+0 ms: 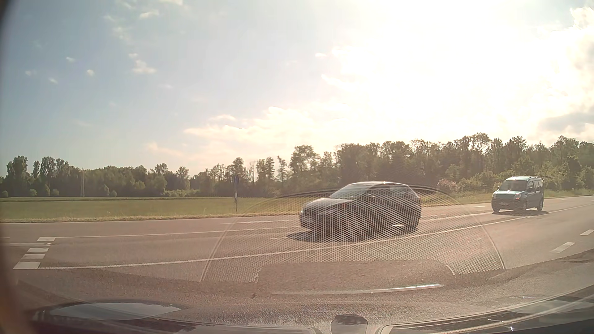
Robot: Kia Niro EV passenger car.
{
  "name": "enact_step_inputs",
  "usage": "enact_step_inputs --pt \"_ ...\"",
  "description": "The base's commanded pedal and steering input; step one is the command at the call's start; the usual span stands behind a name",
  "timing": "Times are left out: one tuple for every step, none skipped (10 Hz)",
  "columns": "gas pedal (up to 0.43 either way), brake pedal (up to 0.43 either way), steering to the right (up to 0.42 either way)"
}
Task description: Follow the waypoints while adhering to traffic rules and regulations
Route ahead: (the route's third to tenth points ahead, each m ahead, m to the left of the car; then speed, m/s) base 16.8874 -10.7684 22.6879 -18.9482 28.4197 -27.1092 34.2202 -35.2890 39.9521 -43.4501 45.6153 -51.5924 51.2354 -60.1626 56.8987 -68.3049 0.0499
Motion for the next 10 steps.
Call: enact_step_inputs --pt "0.000 0.189 0.273" --pt "0.000 0.189 0.275" --pt "0.000 0.189 0.275" --pt "0.000 0.189 0.275" --pt "0.000 0.189 0.275" --pt "0.000 0.189 0.275" --pt "0.000 0.189 0.274" --pt "0.000 0.189 0.274" --pt "0.000 0.189 0.274" --pt "0.000 0.189 0.275"
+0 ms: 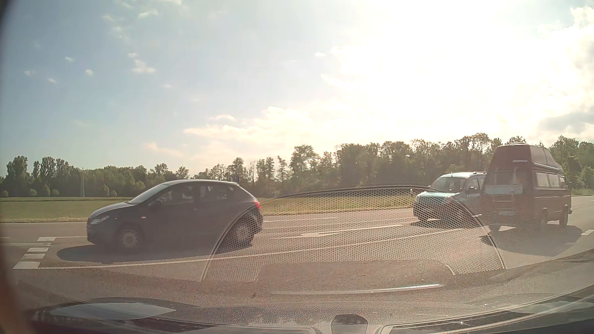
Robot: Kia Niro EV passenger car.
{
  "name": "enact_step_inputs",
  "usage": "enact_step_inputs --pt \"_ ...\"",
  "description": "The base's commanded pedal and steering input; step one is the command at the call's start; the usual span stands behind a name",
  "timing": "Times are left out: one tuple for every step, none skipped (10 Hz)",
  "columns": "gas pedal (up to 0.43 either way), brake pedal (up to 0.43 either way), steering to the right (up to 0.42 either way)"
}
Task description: Follow the waypoints while adhering to traffic rules and regulations
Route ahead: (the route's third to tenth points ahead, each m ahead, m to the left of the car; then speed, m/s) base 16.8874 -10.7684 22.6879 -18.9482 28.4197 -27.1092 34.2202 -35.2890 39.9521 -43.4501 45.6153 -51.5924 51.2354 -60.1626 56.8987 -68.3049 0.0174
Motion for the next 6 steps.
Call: enact_step_inputs --pt "0.000 0.189 0.277" --pt "0.000 0.189 0.278" --pt "0.000 0.189 0.278" --pt "0.000 0.189 0.279" --pt "0.000 0.189 0.278" --pt "0.000 0.189 0.279"
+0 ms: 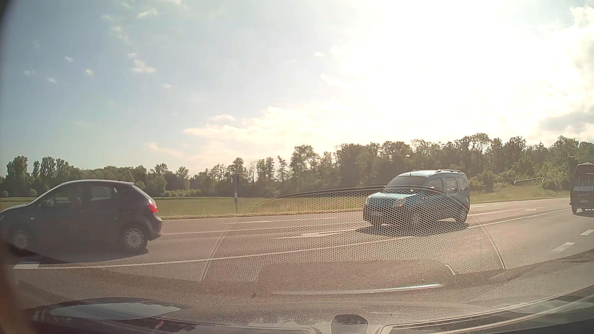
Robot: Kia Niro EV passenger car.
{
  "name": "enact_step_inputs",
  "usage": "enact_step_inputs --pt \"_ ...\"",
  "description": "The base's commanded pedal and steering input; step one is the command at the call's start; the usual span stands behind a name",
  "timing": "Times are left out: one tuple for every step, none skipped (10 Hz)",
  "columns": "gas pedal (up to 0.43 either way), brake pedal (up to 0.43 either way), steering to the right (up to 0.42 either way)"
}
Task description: Follow the waypoints while adhering to traffic rules and regulations
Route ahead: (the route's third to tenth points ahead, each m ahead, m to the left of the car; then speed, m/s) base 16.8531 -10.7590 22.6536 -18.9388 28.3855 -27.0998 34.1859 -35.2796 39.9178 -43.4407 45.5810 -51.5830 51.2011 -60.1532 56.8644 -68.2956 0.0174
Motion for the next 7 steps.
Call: enact_step_inputs --pt "0.000 0.189 0.278" --pt "0.000 0.189 0.278" --pt "0.000 0.189 0.278" --pt "0.000 0.189 0.278" --pt "0.000 0.189 0.276" --pt "0.000 0.189 0.275" --pt "0.000 0.189 0.275"
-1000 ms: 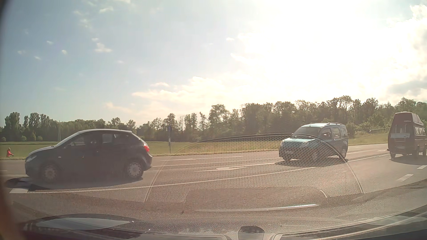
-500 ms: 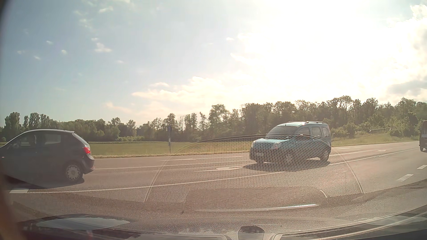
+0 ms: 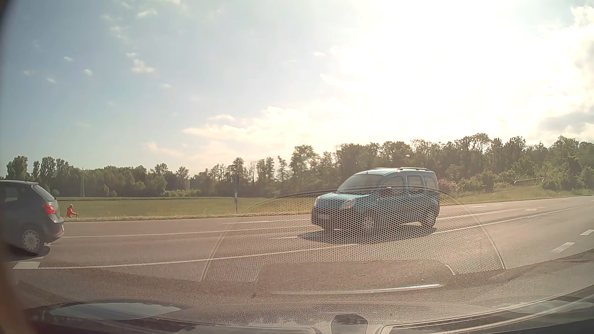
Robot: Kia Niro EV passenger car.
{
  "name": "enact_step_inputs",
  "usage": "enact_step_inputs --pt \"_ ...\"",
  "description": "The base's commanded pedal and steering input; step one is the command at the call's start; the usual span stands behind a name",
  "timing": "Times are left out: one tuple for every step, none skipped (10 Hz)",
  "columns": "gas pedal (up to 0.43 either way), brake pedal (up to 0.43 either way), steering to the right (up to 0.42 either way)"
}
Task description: Follow the waypoints while adhering to traffic rules and regulations
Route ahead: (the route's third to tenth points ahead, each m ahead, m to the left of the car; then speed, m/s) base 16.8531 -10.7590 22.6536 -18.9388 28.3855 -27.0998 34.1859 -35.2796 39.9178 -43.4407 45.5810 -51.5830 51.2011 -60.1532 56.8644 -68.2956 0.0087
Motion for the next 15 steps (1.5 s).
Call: enact_step_inputs --pt "0.000 0.189 0.275" --pt "0.000 0.189 0.275" --pt "0.000 0.189 0.275" --pt "0.000 0.189 0.275" --pt "0.000 0.189 0.276" --pt "0.000 0.189 0.277" --pt "0.000 0.189 0.277" --pt "0.000 0.189 0.277" --pt "0.000 0.189 0.277" --pt "0.000 0.189 0.277" --pt "0.000 0.189 0.277" --pt "0.000 0.189 0.277" --pt "0.000 0.189 0.277" --pt "0.000 0.189 0.277" --pt "0.000 0.189 0.277"
